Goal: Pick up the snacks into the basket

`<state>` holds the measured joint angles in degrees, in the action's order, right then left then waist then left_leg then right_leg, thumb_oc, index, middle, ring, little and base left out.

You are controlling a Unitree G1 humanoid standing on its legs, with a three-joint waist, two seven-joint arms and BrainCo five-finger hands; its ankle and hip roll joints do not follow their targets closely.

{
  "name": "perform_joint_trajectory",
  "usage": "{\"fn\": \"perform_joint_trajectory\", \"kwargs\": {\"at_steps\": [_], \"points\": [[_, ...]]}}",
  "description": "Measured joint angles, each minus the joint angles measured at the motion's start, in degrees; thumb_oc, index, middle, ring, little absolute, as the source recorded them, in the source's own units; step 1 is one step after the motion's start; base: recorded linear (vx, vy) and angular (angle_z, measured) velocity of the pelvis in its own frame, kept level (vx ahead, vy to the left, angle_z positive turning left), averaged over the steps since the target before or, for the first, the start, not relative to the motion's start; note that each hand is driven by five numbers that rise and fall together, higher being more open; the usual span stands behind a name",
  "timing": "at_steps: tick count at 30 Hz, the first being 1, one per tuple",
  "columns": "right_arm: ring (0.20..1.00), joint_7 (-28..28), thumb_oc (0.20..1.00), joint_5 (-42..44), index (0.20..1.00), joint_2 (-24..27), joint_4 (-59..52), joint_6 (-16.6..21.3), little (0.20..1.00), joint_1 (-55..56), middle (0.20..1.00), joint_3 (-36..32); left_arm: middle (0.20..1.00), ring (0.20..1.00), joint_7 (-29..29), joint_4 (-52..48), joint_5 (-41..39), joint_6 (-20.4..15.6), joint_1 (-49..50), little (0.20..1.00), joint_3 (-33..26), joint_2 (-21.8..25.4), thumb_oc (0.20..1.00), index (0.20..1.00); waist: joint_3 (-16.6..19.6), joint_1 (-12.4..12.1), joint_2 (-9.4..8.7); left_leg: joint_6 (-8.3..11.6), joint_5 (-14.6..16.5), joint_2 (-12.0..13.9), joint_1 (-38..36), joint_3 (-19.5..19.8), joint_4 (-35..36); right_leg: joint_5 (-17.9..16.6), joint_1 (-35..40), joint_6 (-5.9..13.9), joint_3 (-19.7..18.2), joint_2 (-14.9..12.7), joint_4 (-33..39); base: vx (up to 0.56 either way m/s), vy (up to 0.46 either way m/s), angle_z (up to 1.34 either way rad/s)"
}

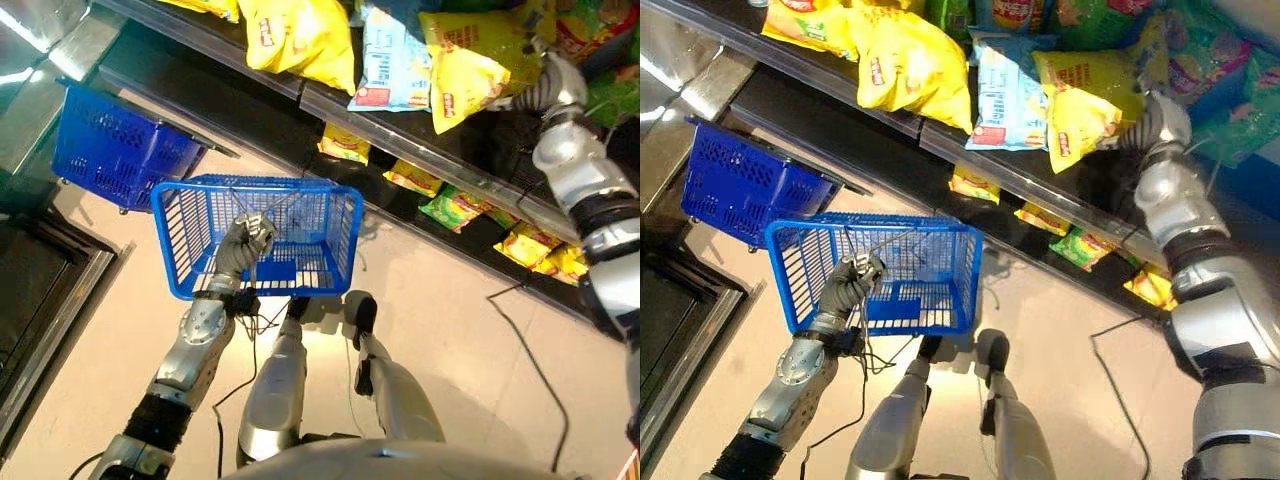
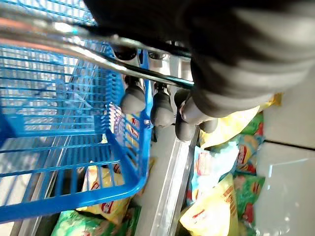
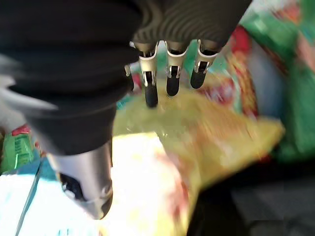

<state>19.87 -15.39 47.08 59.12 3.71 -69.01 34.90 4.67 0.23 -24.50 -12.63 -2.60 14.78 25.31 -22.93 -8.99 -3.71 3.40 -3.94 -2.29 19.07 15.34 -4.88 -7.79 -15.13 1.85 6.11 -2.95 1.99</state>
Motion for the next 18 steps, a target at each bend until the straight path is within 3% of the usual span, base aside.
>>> {"fn": "perform_joint_trajectory", "kwargs": {"at_steps": [10, 18], "points": [[1.0, -0.05, 1.0, -9.07, 1.0, 3.17, 13.12, -2.86, 1.0, -5.23, 1.0, 6.76, 0.2, 0.2, -0.05, -1.14, -0.04, -0.06, -0.96, 0.2, 1.95, 0.2, 0.2, 0.2, -0.2, -1.59, -0.4, -0.05, -0.21, -1.51, 2.59, 4.4, -1.84, 1.33, -0.02, 0.53, 2.63, -0.45, -0.88, 0.02, -0.018, 0.26], [1.0, -0.66, 1.0, -13.83, 1.0, 3.28, 15.02, -4.52, 1.0, -5.21, 1.0, 10.74, 0.2, 0.2, -0.05, -1.16, -2.13, -0.06, -2.5, 0.2, 3.52, 1.05, 0.2, 0.2, -0.52, -2.28, -0.86, -0.23, -0.65, -2.5, 3.67, 6.25, -1.88, 1.8, -0.35, 1.1, 4.0, -1.1, -0.89, 0.01, -0.019, 0.13]]}}
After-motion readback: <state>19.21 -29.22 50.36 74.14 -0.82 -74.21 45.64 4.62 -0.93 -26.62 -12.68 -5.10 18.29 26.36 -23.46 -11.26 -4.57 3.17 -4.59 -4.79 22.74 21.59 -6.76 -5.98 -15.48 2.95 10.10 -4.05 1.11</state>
